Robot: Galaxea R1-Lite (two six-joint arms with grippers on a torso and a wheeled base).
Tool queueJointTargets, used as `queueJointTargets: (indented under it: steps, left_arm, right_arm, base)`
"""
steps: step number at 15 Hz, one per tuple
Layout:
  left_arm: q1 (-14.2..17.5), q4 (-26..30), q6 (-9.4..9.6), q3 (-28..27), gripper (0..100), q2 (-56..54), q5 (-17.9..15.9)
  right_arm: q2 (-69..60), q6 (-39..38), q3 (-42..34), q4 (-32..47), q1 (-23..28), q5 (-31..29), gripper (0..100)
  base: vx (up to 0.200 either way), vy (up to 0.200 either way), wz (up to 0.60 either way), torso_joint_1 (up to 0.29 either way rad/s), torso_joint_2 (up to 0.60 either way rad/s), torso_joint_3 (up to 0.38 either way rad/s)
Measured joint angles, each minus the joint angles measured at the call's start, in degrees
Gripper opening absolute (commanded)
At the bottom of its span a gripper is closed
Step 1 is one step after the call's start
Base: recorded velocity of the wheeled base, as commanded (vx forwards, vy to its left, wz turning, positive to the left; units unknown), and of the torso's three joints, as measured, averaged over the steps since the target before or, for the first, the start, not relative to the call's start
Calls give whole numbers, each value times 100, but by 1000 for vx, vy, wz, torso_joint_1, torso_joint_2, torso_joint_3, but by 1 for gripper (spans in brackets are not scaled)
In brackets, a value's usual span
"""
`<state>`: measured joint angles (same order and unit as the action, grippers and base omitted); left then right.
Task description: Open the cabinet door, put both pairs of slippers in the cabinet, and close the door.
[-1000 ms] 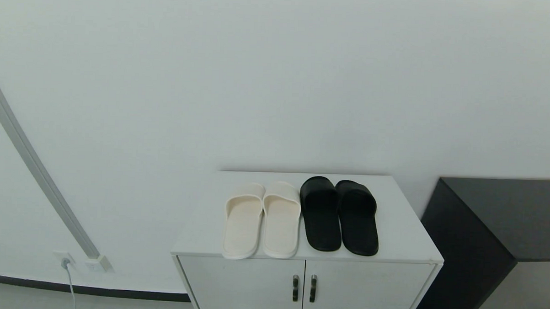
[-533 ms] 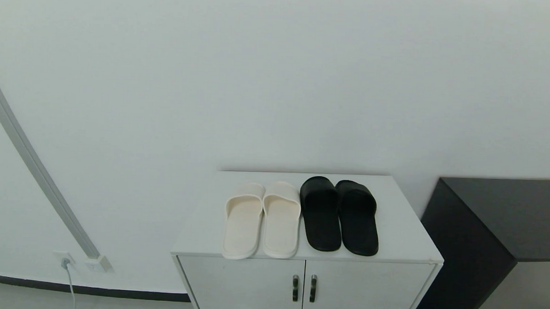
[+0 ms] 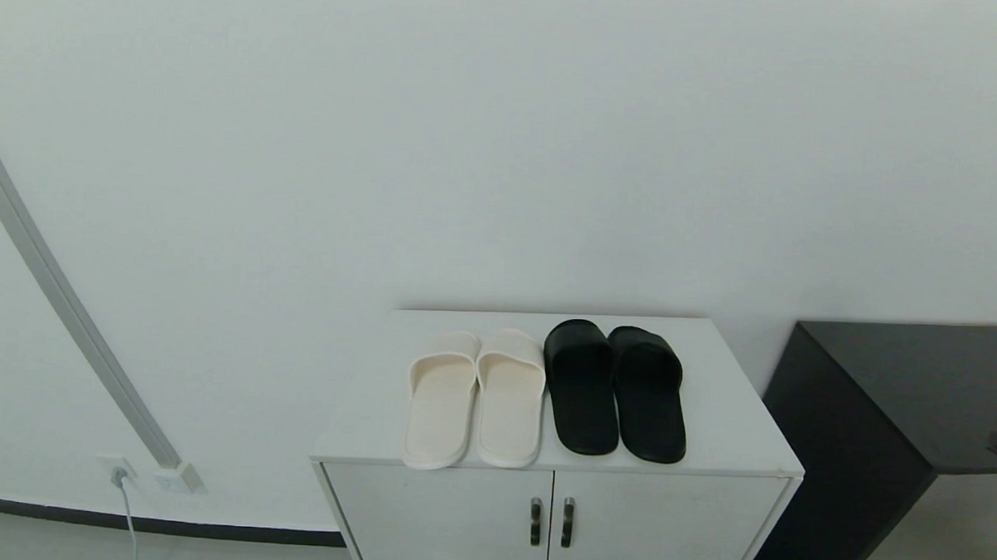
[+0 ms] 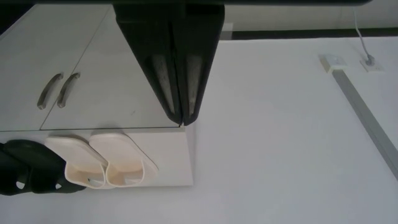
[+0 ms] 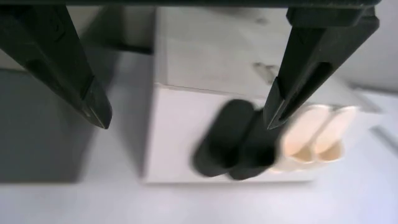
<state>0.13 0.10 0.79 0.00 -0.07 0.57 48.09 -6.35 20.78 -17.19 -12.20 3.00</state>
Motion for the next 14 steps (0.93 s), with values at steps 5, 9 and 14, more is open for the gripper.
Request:
queueJointTargets:
  steps: [5,9,14]
  left_arm:
    - [7,0,-9,0,0,0,0]
    - [-6,1,-11,0,0,0,-4]
    - [2,0,-11,0,0,0,-2]
  right_arm:
    - [2244,-689,757,-1080,-1759,-905,100]
    - [3655,-1005,1267,-1768,-2349,-1531,100]
    - [5232,-1037,1513,-3265,-2633,-2355,100]
  base:
    - [0,0,0,0,0,0]
    - [0,0,0,0,0,0]
    - [0,0,0,0,0,0]
